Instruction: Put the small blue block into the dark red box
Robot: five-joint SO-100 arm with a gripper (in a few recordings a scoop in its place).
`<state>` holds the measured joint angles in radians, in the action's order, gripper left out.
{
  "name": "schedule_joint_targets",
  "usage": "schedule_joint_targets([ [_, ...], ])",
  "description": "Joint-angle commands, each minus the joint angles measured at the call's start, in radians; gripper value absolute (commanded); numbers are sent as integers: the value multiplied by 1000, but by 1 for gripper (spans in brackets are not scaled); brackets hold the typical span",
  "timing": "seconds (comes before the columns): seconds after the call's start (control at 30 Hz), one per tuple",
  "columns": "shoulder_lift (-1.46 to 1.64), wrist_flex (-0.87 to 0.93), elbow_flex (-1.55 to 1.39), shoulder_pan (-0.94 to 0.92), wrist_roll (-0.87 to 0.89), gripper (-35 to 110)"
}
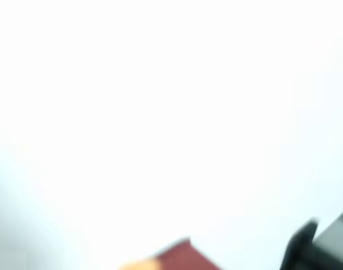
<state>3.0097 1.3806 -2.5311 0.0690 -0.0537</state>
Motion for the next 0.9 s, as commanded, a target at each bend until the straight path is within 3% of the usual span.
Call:
schedule_joint_targets([
  [0.0,61,5,-77,132,9,0],
  [0.3,347,-14,-380,399,26,0],
  [0.87,348,-31,-472,443,37,0],
])
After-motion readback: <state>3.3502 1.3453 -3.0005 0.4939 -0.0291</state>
